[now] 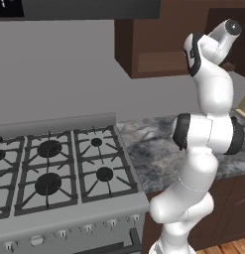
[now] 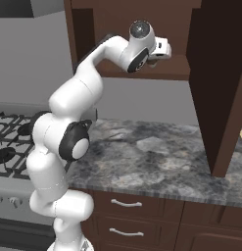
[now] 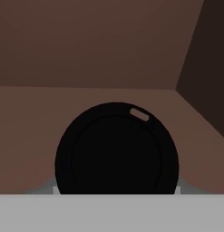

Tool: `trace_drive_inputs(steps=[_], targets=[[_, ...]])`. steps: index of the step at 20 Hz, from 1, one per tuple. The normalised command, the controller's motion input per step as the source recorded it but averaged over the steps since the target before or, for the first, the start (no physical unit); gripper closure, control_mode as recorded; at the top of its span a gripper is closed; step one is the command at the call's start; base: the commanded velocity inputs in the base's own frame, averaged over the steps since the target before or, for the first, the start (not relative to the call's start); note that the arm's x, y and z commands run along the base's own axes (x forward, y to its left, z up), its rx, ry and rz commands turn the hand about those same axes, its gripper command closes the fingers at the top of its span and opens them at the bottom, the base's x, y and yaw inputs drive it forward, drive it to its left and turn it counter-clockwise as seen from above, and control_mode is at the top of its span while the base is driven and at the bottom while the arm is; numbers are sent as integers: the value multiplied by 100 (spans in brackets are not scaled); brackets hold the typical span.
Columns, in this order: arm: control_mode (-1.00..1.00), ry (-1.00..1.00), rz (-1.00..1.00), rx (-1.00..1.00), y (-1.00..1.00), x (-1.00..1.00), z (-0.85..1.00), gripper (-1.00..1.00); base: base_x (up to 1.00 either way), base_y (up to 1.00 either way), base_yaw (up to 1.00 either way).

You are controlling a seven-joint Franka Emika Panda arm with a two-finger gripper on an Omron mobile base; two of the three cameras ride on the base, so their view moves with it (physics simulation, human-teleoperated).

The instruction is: Sort all alcoholic drinks to one cabinet, and non-alcoholic drinks to the other.

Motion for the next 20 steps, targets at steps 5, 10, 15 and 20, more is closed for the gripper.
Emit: trace_drive_inputs(steps=[5, 10, 15, 20], targets=[[-100, 1, 0, 0, 0, 12, -1, 100, 0, 0, 0], [-100, 11, 0, 0, 0, 13, 3, 100, 0, 0, 0], [-100, 7, 0, 0, 0, 18, 0, 100, 0, 0, 0], [-100, 2, 0, 0, 0, 15, 0, 100, 0, 0, 0]])
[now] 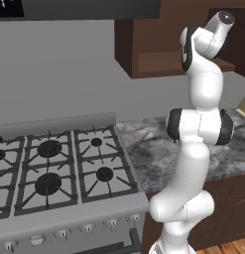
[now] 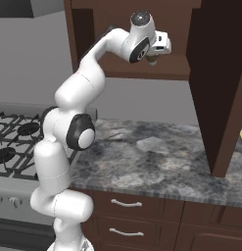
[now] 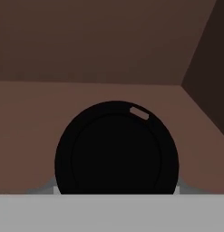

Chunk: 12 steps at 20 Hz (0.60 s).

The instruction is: Sort all alcoholic drinks to one cabinet, and non-alcoholic drinks to the other.

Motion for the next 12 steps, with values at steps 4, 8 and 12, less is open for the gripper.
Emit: trace_drive_inputs(steps=[4, 8, 12], targets=[[-100, 0, 0, 0, 0, 16, -5, -100, 0, 0, 0], [-100, 1, 0, 0, 0, 12, -9, -100, 0, 0, 0], [-100, 2, 0, 0, 0, 8, -8, -100, 0, 0, 0]])
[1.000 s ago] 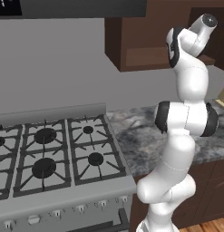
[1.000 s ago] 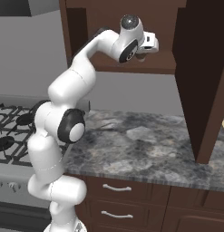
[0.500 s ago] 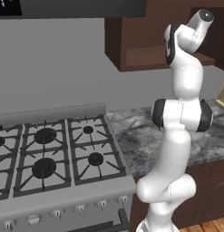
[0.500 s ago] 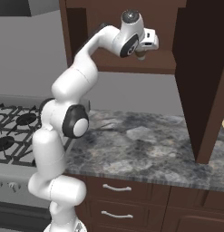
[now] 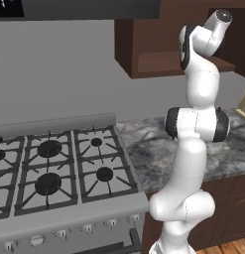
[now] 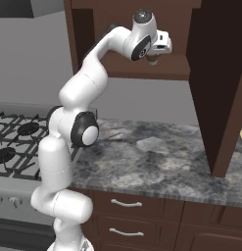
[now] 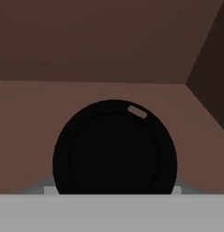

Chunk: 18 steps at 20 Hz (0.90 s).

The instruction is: Sort all alcoholic drinks to one cabinet, and non-alcoholic drinks to the other.

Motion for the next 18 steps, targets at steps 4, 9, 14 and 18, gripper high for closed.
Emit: trace_drive_inputs(steps=[4, 9, 14, 18], targets=[[-100, 0, 0, 0, 0, 12, -10, -100, 0, 0, 0], [-100, 0, 0, 0, 0, 23, -11, -100, 0, 0, 0], [-100, -3, 0, 0, 0, 16, -6, -100, 0, 0, 0], [-100, -3, 0, 0, 0, 7, -1, -100, 0, 0, 0]])
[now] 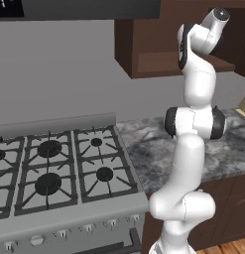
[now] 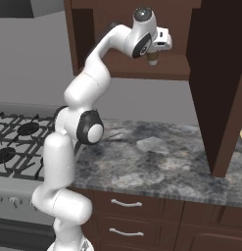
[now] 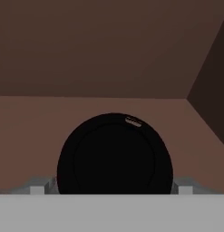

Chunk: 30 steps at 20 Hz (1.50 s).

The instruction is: Sort all alcoholic drinks to one cabinet, and non-alcoholic drinks to the other.

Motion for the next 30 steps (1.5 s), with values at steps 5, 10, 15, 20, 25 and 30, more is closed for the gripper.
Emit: trace_drive_inputs(steps=[5, 10, 15, 20, 25, 30], targets=[[-100, -3, 0, 0, 0, 4, 0, -100, 0, 0, 0], [-100, -8, 0, -1, 0, 3, 0, -100, 0, 0, 0], [-100, -4, 0, 0, 0, 0, 0, -100, 0, 0, 0], [-100, 0, 0, 0, 0, -5, 0, -100, 0, 0, 0], [-100, -3, 0, -1, 0, -27, 0, -100, 0, 0, 0], [-100, -8, -1, -1, 0, -44, 0, -100, 0, 0, 0]])
